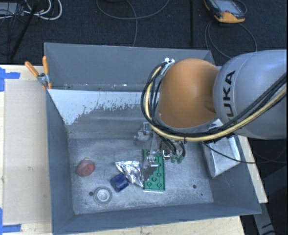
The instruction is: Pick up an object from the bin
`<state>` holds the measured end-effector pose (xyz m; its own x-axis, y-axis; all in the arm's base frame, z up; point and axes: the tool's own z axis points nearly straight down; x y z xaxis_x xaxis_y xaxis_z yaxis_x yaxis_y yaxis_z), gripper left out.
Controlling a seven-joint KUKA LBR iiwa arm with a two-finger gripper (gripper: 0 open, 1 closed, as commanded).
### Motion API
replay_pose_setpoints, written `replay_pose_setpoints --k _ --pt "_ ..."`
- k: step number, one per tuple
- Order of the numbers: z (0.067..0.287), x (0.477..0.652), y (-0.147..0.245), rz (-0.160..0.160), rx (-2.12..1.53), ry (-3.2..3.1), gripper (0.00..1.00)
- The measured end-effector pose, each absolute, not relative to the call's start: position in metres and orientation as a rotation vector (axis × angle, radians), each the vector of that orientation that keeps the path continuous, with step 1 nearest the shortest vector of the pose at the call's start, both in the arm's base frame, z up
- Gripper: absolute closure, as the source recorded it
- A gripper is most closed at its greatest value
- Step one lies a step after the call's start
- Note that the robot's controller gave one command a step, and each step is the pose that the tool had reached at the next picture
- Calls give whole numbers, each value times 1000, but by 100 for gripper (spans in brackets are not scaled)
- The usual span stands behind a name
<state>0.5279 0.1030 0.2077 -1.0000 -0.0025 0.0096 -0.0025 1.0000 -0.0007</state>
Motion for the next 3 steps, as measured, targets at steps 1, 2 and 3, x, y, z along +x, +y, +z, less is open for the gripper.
replay_pose_setpoints --k 1,2,3 --pt "70 547 101 -3 -42 -3143 0" --pt "75 550 101 -8 -51 -3155 100" --pt "288 533 82 -1 233 -3142 100"
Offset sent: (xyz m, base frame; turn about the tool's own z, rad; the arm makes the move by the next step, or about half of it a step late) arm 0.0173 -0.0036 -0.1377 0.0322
